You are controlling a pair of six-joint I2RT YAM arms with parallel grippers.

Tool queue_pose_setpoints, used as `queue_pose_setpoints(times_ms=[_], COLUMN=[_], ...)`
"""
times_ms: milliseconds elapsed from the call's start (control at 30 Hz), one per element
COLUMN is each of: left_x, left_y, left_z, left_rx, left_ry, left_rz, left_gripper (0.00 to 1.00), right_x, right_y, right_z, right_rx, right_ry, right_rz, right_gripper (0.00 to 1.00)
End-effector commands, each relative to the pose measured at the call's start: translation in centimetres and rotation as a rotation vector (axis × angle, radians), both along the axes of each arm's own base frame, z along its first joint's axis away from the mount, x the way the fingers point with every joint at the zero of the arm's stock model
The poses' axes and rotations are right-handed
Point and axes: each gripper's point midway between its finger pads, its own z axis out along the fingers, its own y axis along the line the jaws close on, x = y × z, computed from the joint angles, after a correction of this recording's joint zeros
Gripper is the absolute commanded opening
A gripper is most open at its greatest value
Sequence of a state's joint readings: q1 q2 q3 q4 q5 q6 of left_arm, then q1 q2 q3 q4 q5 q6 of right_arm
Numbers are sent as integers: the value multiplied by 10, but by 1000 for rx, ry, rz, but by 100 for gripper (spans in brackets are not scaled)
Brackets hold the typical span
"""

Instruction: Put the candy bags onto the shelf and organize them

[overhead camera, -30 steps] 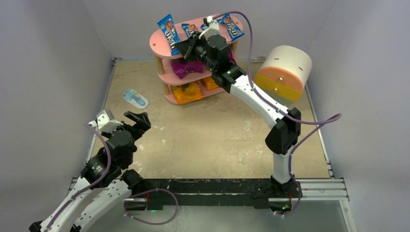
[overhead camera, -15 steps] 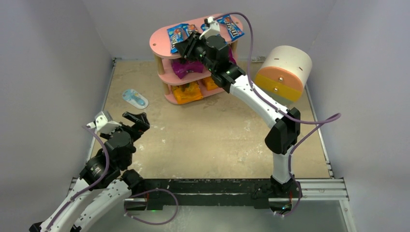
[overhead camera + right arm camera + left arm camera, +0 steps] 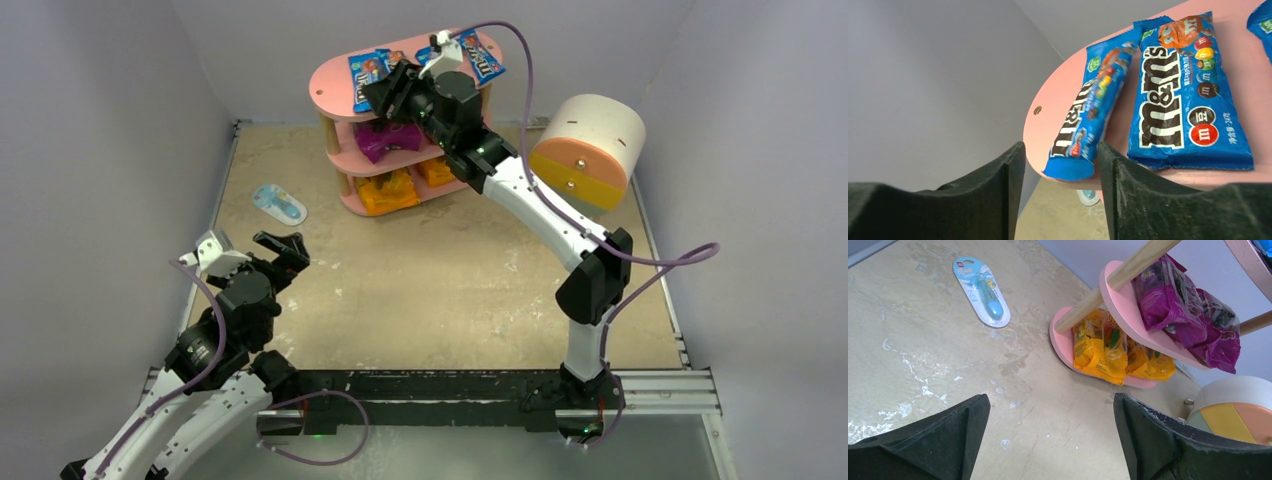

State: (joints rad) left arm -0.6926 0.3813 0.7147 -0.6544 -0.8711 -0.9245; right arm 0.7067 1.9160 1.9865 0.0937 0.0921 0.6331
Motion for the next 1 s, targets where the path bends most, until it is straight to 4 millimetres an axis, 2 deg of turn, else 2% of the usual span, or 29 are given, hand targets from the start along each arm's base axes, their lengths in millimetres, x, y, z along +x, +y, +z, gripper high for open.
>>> queue_pose_setpoints(times_ms=[0, 100, 200, 333, 433, 533, 633, 667, 833, 967], left_x=[0, 0, 0, 0, 0, 1, 4, 5, 11, 17], left_y=[2, 1, 1, -1, -2, -6, -11, -14, -27, -34], left_z=[2, 3, 4, 5, 6, 8, 8, 8, 1, -10], left_rx=[-5, -10, -12, -13, -18, -14, -4, 3, 42, 63], left_ry=[-10, -14, -16, -15, -17, -21, -18, -17, 13, 47], left_rz=[13, 7, 3, -3, -11, -29, -53, -66, -115, -129], left_gripper=[100, 100, 100, 100, 100, 100, 100, 100, 100, 100], right_x=[-20, -26, -37, -59, -76, -92, -109, -115, -148, -173], right_y=[-24, -34, -44, -54, -74, -100, -132, -142, -201, -246], right_z=[42, 44, 56, 65, 62, 49, 19, -6, -95, -144], right_rx=[16, 3, -2, -37, -80, -129, -185, -215, -242, -194], right_ry=[-77, -89, -123, -160, -202, -227, -203, -170, -38, 40], right_rz=[-26, -45, -43, 2, -18, -63, -125, -140, -280, -404], right_gripper=[61, 69, 73, 79, 87, 96, 98, 98, 98, 98])
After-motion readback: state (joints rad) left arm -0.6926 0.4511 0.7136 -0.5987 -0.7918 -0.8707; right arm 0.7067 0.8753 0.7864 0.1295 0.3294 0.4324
